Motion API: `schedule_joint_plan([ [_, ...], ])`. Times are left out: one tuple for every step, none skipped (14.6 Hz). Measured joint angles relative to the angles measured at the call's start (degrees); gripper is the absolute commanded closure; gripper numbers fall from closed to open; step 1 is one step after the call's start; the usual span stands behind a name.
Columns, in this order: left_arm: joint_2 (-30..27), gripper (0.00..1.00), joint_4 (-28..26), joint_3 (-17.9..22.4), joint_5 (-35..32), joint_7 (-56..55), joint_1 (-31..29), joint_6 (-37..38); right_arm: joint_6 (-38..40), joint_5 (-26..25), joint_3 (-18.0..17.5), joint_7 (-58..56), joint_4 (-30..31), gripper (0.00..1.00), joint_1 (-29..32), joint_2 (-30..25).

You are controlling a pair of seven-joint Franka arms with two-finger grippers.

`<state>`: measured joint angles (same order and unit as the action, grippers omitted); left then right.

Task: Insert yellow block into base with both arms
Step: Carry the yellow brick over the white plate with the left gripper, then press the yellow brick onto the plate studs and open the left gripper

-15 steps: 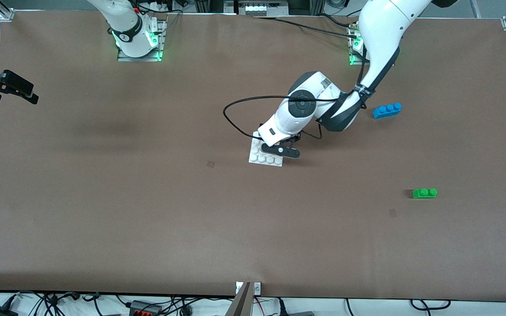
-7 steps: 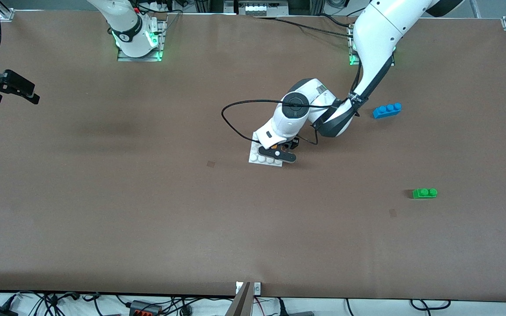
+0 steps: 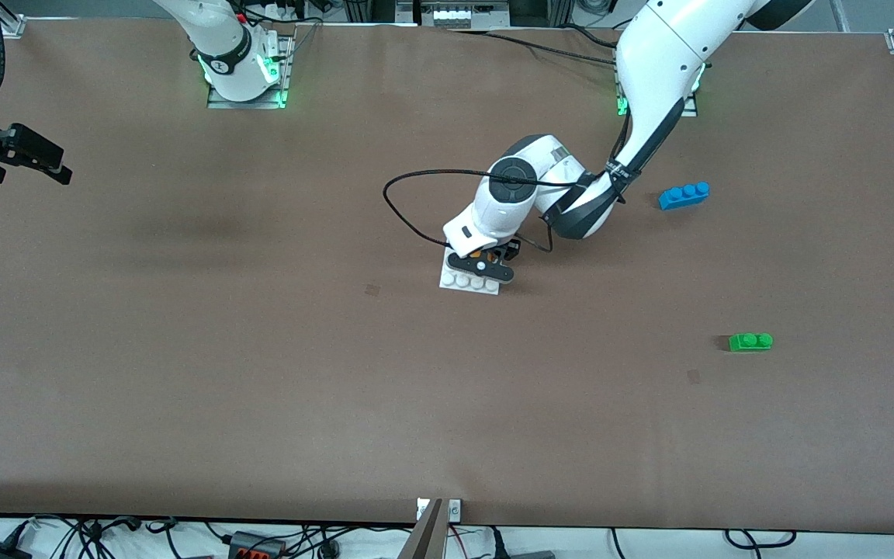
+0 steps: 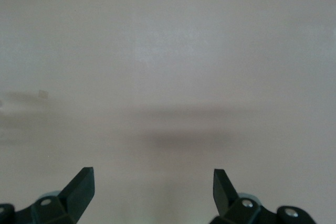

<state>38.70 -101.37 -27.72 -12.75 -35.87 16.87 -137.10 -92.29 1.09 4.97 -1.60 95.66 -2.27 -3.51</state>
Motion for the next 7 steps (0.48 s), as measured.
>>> schedule_joint_plan([
  [0.20,0.52,0.01,0.02,0.00,-0.14,0.39,-0.12,0.00,0.00,0.00,0.00,0.00,0.00,-0.04,0.00],
  [0.34,0.52,0.02,0.03,-0.04,-0.26,0.60,-0.22,0.00,0.00,0.00,0.00,0.00,0.00,-0.04,0.00],
  [0.39,0.51,0.01,0.03,-0.26,-0.36,0.65,-0.44,0.00,0.00,0.00,-0.01,0.00,0.00,-0.04,0.00],
  [0.51,0.50,0.01,0.11,-0.80,-0.56,0.66,-0.95,0.00,0.00,0.00,-0.02,0.00,0.00,-0.04,0.00],
  [0.73,0.50,0.01,0.30,-1.13,-0.72,0.66,-1.48,0.00,0.00,0.00,-0.03,0.00,0.00,-0.04,0.00],
  [0.96,0.50,0.01,0.53,-1.25,-0.72,0.65,-1.92,0.00,0.00,0.00,-0.04,0.00,0.00,-0.04,0.00],
  [1.18,0.50,0.01,0.69,-1.32,-0.72,0.65,-2.23,0.00,0.00,0.00,-0.04,0.00,0.00,-0.04,0.01],
])
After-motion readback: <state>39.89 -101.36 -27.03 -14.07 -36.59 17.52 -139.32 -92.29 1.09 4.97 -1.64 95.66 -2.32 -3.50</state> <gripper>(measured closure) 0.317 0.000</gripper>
